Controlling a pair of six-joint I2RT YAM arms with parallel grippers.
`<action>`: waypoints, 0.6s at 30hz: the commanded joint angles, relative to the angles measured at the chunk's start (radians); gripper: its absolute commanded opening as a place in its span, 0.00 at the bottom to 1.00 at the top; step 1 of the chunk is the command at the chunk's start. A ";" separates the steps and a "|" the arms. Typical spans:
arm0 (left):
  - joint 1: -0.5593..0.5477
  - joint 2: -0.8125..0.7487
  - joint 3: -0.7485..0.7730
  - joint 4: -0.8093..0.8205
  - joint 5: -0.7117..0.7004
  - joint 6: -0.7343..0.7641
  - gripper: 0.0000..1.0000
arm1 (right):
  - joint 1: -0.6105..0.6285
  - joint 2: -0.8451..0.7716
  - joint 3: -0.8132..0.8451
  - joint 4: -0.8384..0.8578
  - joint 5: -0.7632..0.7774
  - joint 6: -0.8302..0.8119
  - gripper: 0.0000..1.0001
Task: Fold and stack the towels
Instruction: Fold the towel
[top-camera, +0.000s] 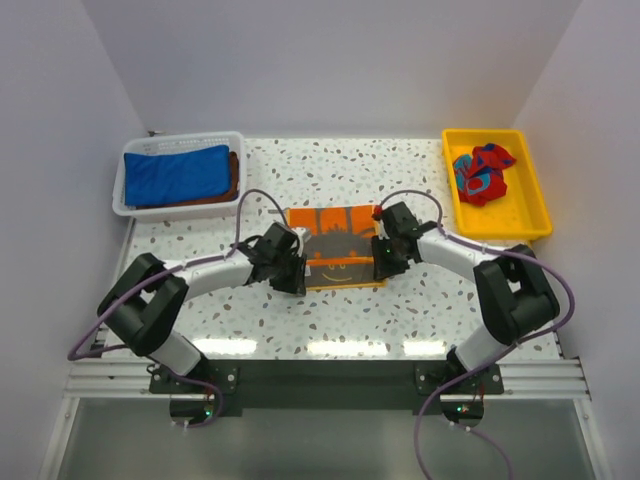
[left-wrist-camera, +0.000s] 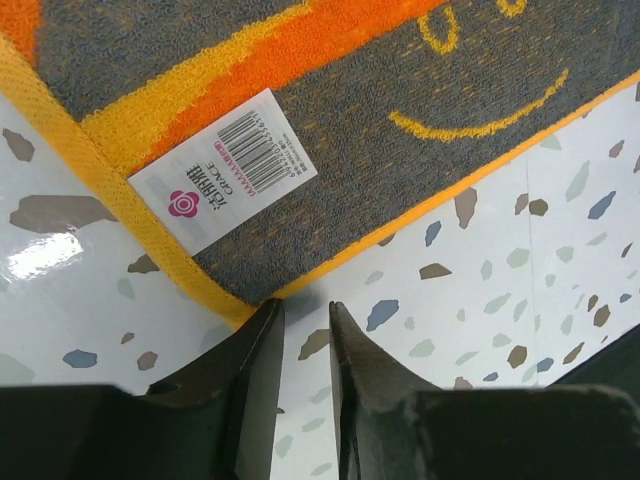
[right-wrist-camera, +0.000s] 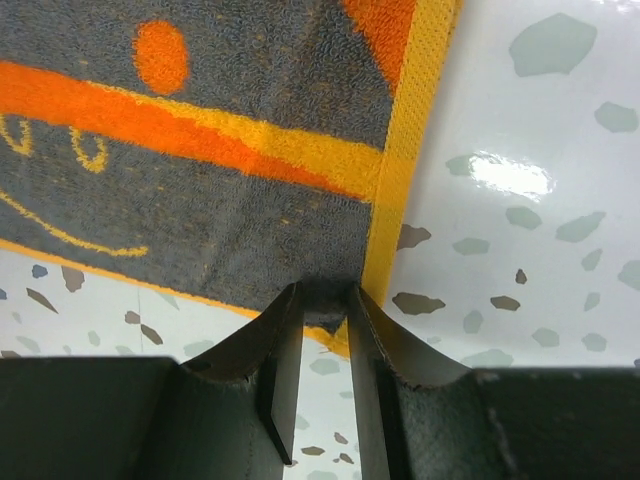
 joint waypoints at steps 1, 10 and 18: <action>-0.017 -0.013 -0.046 0.024 -0.026 -0.042 0.26 | 0.004 -0.069 -0.056 -0.001 0.005 0.026 0.29; -0.118 -0.249 -0.138 -0.077 -0.033 -0.139 0.32 | 0.029 -0.267 -0.153 -0.147 -0.070 0.060 0.30; -0.054 -0.282 0.128 -0.148 -0.161 -0.087 0.47 | 0.004 -0.258 0.145 -0.144 0.043 -0.003 0.32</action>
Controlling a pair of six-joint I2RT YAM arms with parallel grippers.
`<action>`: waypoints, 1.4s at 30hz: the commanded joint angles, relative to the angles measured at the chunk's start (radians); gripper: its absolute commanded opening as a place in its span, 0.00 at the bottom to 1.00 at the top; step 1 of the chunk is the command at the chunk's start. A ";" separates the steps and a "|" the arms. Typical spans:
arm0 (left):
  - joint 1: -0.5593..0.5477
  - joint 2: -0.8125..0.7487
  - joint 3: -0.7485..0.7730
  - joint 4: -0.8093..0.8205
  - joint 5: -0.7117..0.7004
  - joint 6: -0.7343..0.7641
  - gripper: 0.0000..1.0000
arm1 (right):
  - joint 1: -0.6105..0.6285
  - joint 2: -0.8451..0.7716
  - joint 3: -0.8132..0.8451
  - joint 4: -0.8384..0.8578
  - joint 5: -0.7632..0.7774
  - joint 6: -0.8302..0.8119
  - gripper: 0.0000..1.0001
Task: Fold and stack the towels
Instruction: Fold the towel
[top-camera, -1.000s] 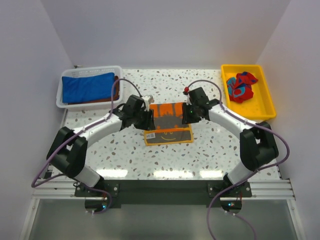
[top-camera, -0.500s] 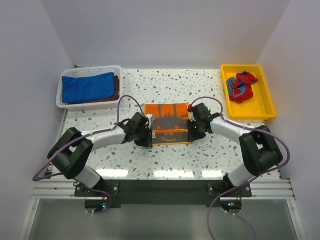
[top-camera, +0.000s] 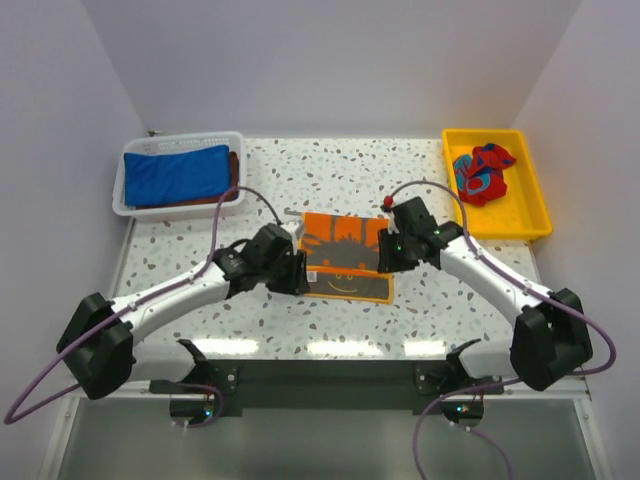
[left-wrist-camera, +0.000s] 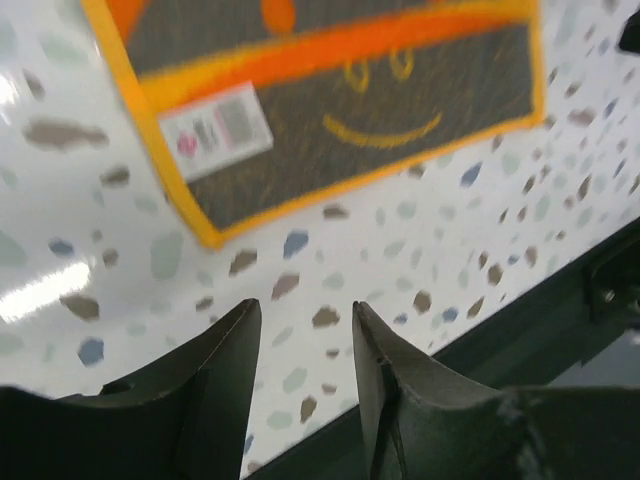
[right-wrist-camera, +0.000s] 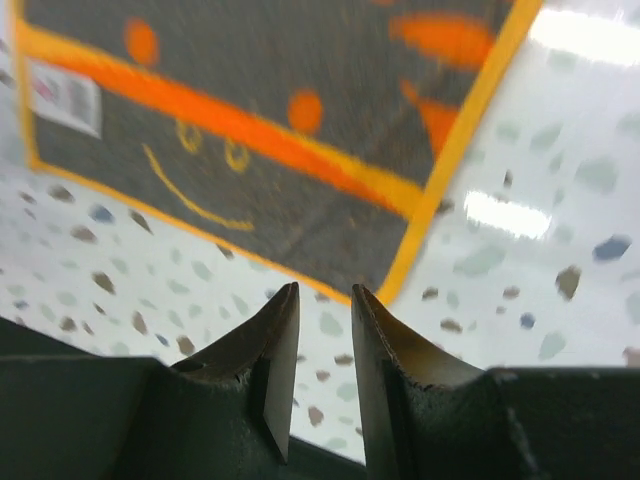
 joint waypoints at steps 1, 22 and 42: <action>0.093 0.076 0.171 0.032 -0.073 0.077 0.48 | -0.040 0.085 0.173 0.069 0.051 -0.037 0.31; 0.258 0.816 0.636 0.173 -0.062 0.238 0.29 | -0.226 0.587 0.334 0.386 0.003 -0.029 0.24; 0.268 0.460 0.386 0.146 -0.102 0.367 0.57 | -0.160 0.422 0.444 0.078 -0.012 -0.323 0.38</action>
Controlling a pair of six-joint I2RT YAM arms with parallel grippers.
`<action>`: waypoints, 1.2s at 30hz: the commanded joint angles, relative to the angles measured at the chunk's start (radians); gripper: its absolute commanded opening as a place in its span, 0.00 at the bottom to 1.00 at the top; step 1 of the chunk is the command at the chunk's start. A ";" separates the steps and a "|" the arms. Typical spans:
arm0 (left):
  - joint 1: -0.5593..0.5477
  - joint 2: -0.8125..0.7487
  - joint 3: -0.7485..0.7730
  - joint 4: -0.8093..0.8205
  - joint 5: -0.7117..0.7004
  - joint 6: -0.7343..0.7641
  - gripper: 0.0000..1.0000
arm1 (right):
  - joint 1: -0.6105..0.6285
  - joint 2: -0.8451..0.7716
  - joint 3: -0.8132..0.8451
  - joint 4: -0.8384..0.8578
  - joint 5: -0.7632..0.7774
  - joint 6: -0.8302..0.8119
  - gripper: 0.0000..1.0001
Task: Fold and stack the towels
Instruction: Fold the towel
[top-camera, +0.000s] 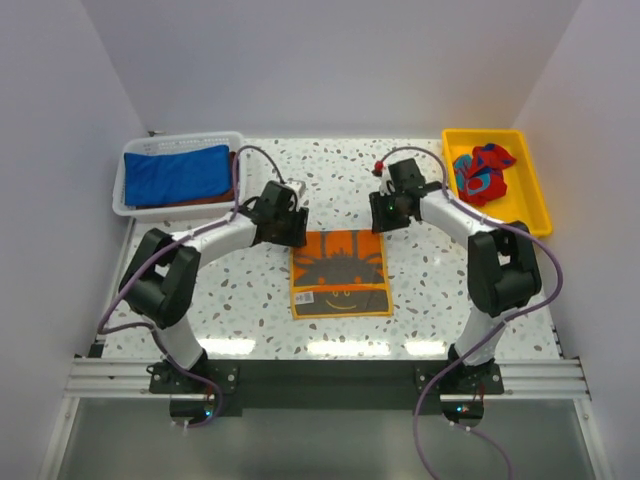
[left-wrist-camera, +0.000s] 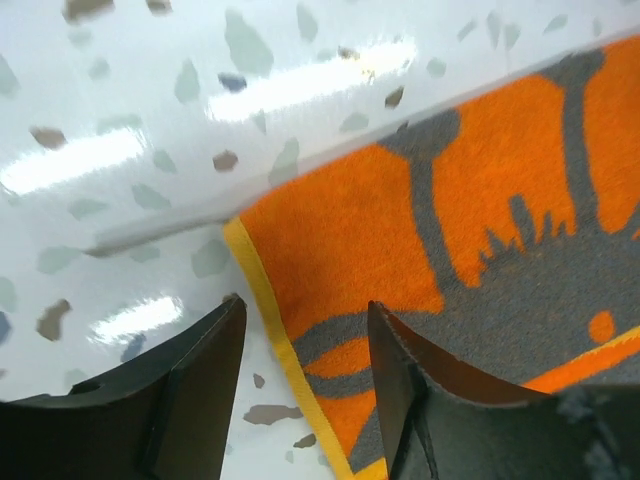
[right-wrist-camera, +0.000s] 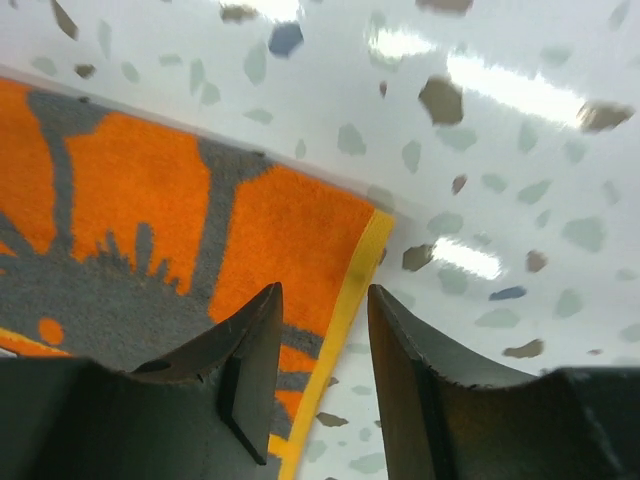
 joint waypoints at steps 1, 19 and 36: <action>0.020 -0.007 0.134 -0.077 -0.049 0.210 0.58 | -0.008 -0.034 0.151 -0.113 0.030 -0.232 0.45; 0.083 0.272 0.443 -0.350 0.170 0.767 0.76 | -0.025 0.337 0.593 -0.541 -0.170 -0.759 0.49; 0.085 0.343 0.505 -0.370 0.225 0.770 0.65 | -0.025 0.478 0.636 -0.581 -0.176 -0.787 0.40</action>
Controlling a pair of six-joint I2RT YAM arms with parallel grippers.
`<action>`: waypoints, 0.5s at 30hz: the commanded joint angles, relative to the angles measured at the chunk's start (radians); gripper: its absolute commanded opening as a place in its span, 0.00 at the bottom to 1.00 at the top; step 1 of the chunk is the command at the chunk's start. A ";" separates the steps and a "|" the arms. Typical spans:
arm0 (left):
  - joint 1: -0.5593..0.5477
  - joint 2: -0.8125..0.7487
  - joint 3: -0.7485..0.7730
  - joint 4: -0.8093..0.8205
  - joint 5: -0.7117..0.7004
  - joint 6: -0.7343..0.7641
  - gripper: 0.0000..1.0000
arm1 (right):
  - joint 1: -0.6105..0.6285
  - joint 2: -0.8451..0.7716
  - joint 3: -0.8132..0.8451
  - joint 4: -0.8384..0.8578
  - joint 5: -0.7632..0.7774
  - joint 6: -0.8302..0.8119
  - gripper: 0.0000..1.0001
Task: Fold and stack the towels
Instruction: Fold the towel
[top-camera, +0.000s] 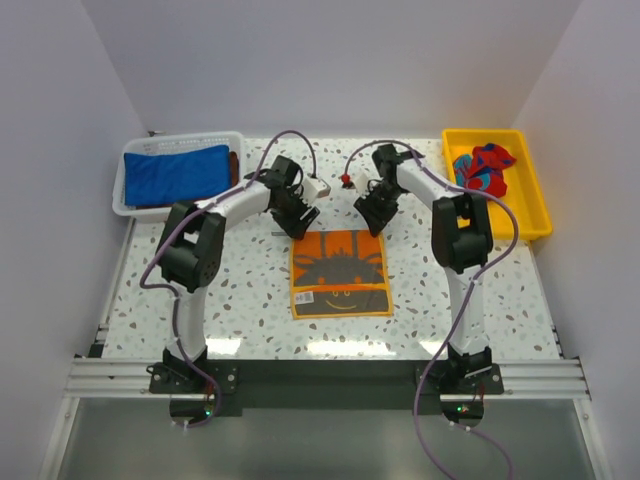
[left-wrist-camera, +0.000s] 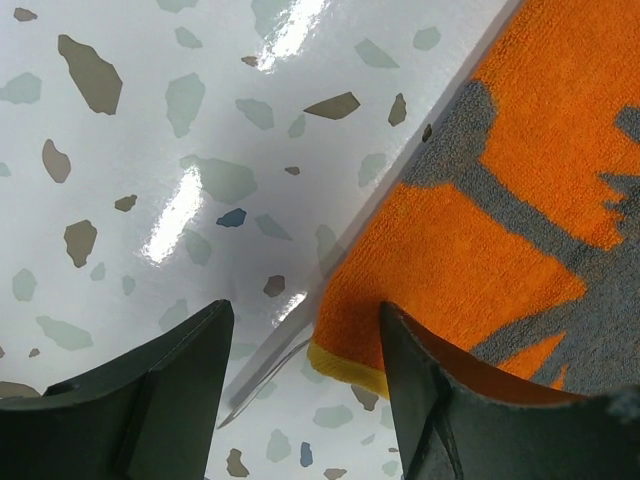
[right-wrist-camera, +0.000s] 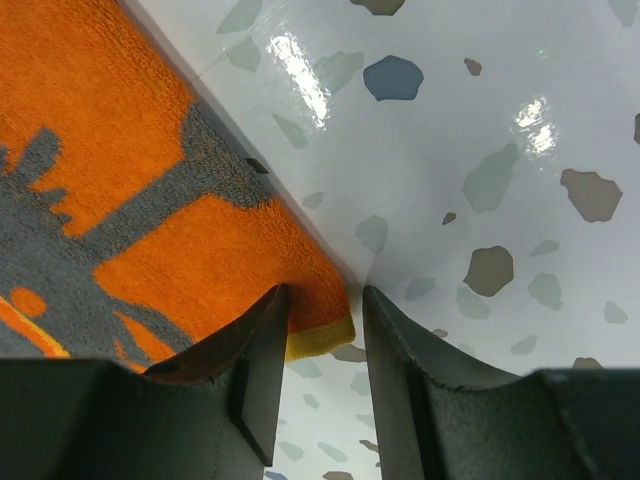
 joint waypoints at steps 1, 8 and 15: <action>0.005 0.014 0.035 -0.017 0.028 0.017 0.65 | -0.004 0.016 0.004 -0.026 -0.012 -0.020 0.39; 0.003 0.012 0.049 -0.020 0.083 0.016 0.65 | -0.001 0.050 -0.016 -0.024 -0.001 -0.022 0.04; 0.003 0.035 0.057 -0.035 0.080 0.012 0.59 | 0.000 0.047 -0.033 -0.023 0.008 -0.028 0.00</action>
